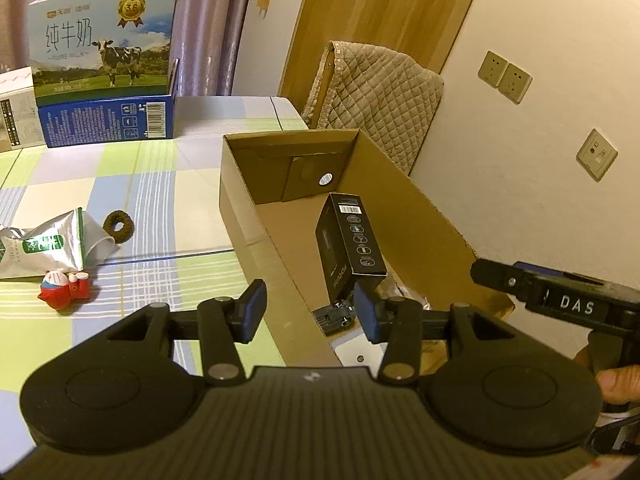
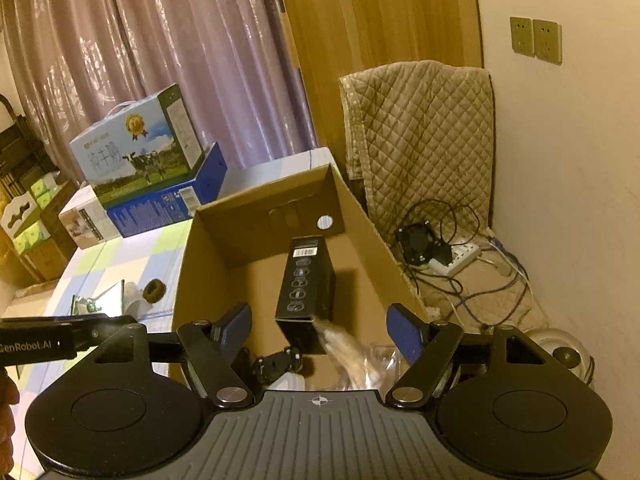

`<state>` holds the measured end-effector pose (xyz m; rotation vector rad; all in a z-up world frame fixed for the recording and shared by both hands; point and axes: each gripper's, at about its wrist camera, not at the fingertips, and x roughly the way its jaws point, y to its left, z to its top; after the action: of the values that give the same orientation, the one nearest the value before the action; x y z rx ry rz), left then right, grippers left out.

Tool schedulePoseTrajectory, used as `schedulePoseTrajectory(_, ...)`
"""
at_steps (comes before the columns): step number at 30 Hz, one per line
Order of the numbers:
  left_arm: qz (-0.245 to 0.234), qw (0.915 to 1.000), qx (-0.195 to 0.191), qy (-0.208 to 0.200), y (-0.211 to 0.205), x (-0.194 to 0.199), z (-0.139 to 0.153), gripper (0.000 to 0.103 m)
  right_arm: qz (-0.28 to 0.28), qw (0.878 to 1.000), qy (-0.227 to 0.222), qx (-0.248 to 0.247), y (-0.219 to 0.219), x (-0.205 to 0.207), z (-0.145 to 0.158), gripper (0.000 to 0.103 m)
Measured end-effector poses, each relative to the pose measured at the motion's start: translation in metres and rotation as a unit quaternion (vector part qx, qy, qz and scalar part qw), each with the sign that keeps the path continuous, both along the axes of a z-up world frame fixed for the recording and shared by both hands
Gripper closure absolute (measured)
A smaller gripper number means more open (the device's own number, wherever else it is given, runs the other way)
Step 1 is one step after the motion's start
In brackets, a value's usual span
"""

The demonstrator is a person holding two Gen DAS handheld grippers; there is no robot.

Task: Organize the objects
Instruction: 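Open both tools to drop the cable and swab bag into the box, then move both tools back toward the red toy and clear cup on the table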

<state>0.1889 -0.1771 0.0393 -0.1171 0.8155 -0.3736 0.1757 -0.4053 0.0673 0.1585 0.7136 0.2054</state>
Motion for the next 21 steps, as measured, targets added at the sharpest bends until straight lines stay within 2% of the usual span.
schedulePoseTrajectory(8, 0.003, 1.0, 0.005, -0.005, 0.009, -0.016, 0.009, 0.056, 0.008, 1.0, 0.003, -0.003, 0.011, -0.015, 0.005, 0.031)
schedulePoseTrajectory(21, 0.023, 0.9994, 0.02, -0.016, 0.048, -0.044, 0.019, 0.032, 0.037, 0.999, -0.002, -0.015, 0.049, -0.034, 0.016, 0.031)
